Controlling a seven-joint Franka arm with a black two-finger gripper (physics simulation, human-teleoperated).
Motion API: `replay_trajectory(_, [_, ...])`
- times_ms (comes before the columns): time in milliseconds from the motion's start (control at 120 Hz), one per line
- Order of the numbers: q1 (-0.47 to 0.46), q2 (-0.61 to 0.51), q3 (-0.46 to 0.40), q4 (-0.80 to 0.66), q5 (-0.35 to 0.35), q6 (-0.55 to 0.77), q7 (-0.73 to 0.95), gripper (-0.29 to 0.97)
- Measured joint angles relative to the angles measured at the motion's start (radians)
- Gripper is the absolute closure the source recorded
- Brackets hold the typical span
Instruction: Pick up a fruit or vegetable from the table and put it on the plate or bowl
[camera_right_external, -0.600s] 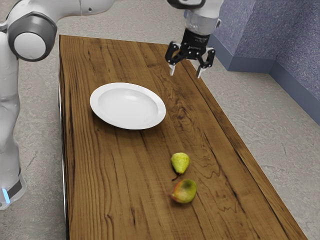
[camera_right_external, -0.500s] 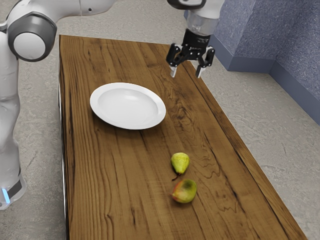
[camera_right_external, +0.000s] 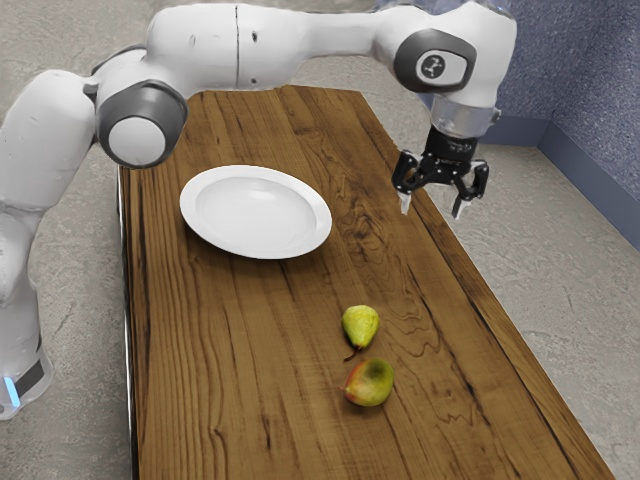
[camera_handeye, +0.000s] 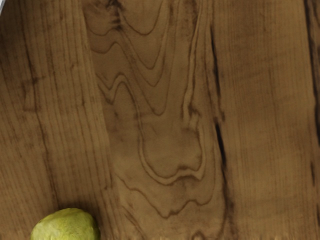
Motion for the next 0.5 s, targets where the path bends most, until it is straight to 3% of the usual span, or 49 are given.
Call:
replay_trajectory(267, [0.008,0.146,-0.092,0.044,-0.041,0.089,0.28,0.0])
replay_trajectory(408, [0.005,0.123,-0.102,-0.153,-0.109,0.186,0.391,0.01])
replay_trajectory(500, [-0.001,0.122,-0.107,-0.189,-0.136,0.248,0.454,0.01])
